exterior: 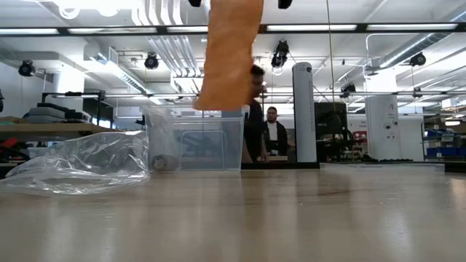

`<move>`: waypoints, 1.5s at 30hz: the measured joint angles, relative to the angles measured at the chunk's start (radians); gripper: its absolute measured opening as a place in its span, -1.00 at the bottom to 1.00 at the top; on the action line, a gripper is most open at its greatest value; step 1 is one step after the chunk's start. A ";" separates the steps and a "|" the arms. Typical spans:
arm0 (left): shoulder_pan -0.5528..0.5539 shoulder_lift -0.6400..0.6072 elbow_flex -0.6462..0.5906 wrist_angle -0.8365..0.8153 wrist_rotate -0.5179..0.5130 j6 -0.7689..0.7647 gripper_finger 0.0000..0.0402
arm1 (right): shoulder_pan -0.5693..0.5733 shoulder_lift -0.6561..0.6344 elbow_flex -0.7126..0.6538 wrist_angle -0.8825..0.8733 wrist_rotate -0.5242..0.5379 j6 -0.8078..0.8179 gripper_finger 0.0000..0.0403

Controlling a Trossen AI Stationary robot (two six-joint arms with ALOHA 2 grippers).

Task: Roll bandage
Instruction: Roll the orange bandage

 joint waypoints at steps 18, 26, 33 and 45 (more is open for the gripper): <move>-0.001 -0.007 0.001 0.098 0.005 0.141 0.51 | 0.000 -0.031 -0.001 -0.021 0.006 -0.096 -0.61; -0.001 0.024 0.001 0.172 0.006 0.109 0.24 | 0.000 -0.029 -0.001 -0.029 0.006 -0.089 -0.59; -0.001 0.024 0.001 0.153 0.005 0.155 -0.39 | 0.000 -0.029 -0.001 -0.029 0.008 0.020 -0.56; -0.014 0.024 0.001 0.140 -0.017 0.492 -0.63 | -0.001 -0.036 -0.001 -0.007 -0.038 0.664 0.16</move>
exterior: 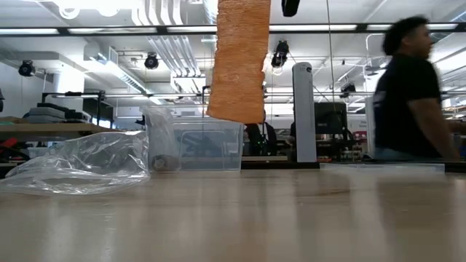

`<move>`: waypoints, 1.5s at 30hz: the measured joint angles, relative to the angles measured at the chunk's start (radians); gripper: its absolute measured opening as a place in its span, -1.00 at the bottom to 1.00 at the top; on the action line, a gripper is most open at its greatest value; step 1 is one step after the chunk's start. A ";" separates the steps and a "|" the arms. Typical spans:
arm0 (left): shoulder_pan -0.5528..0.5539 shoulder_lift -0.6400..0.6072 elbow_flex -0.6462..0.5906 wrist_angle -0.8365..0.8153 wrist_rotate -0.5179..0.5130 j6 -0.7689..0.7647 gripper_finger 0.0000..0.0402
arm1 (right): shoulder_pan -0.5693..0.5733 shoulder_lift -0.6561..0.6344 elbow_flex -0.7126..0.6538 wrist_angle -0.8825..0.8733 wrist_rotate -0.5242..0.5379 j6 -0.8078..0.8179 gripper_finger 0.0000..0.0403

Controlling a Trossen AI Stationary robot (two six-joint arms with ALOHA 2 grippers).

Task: Roll bandage
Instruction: Roll the orange bandage

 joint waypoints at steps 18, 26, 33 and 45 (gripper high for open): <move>-0.051 0.002 0.000 0.025 -0.126 0.212 -0.66 | 0.001 0.002 0.000 -0.006 0.021 0.124 0.34; -0.053 0.005 0.000 0.029 -0.123 0.236 -0.62 | 0.001 0.002 0.000 -0.005 0.026 0.111 0.17; -0.053 0.005 0.000 0.032 -0.121 0.068 -0.51 | 0.001 0.002 0.000 0.001 0.054 -0.012 -0.21; -0.052 -0.002 0.000 0.009 -0.107 -0.422 0.13 | -0.001 0.004 -0.001 -0.018 0.070 -0.542 -0.57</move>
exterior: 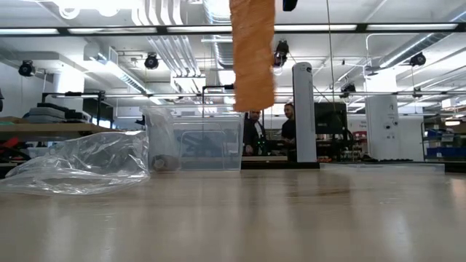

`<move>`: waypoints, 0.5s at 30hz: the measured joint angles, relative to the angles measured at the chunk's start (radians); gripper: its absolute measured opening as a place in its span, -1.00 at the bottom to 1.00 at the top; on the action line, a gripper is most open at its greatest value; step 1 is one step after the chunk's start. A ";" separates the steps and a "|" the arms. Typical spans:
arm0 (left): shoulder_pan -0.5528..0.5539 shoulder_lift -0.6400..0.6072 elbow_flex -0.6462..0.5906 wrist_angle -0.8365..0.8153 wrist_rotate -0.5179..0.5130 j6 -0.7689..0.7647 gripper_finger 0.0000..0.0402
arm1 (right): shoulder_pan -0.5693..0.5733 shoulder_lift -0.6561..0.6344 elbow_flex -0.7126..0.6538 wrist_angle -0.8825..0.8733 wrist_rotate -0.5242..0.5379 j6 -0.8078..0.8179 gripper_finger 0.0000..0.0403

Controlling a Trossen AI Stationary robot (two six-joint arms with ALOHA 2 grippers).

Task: Roll bandage
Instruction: Roll the orange bandage

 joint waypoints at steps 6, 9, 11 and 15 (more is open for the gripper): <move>0.000 0.007 0.000 -0.007 0.002 0.063 0.30 | 0.000 0.000 0.000 -0.004 -0.020 -0.137 -0.55; 0.000 0.013 -0.001 -0.026 -0.016 0.083 0.31 | 0.000 -0.001 0.001 0.014 -0.094 -0.162 -0.57; 0.003 0.015 -0.002 -0.034 -0.033 0.099 0.29 | 0.000 -0.004 0.002 0.016 -0.128 -0.164 -0.56; 0.004 0.013 -0.002 -0.024 -0.039 0.107 0.21 | -0.001 -0.003 0.003 0.014 -0.146 -0.164 -0.55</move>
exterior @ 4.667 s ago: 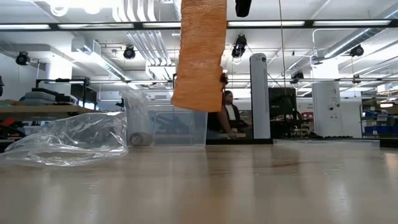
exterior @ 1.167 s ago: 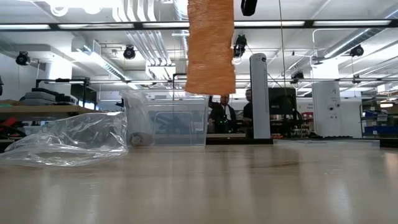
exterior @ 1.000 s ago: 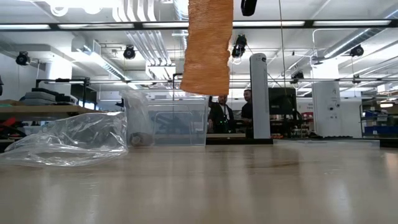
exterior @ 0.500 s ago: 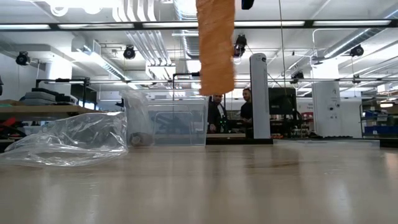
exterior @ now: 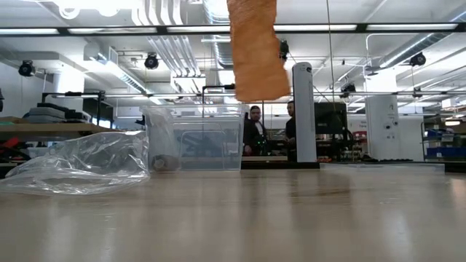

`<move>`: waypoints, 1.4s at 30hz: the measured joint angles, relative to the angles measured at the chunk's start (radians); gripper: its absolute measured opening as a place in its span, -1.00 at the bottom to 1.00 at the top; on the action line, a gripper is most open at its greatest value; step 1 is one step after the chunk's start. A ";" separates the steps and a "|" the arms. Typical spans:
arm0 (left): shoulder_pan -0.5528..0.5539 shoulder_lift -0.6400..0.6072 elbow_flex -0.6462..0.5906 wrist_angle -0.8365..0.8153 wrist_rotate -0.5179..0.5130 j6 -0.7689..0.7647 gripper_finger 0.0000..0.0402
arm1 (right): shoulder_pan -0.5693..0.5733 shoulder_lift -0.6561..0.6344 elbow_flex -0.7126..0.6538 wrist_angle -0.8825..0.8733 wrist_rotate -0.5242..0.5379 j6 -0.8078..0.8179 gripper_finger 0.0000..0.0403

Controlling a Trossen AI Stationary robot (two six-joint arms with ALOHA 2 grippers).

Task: Roll bandage
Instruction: Roll the orange bandage

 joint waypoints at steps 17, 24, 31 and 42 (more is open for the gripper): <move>0.003 -0.003 0.000 0.057 0.053 -0.056 0.23 | 0.000 0.002 0.000 -0.008 0.095 -0.011 -0.59; 0.017 0.011 0.000 0.079 0.035 -0.049 0.10 | 0.000 0.002 0.000 -0.006 0.097 -0.011 -0.56; 0.020 0.010 0.000 0.067 0.037 0.014 -0.59 | 0.000 0.001 0.000 -0.032 0.094 0.131 -0.44; 0.020 0.003 0.000 0.069 0.073 0.188 -0.62 | 0.000 -0.001 0.000 0.032 0.042 0.636 0.14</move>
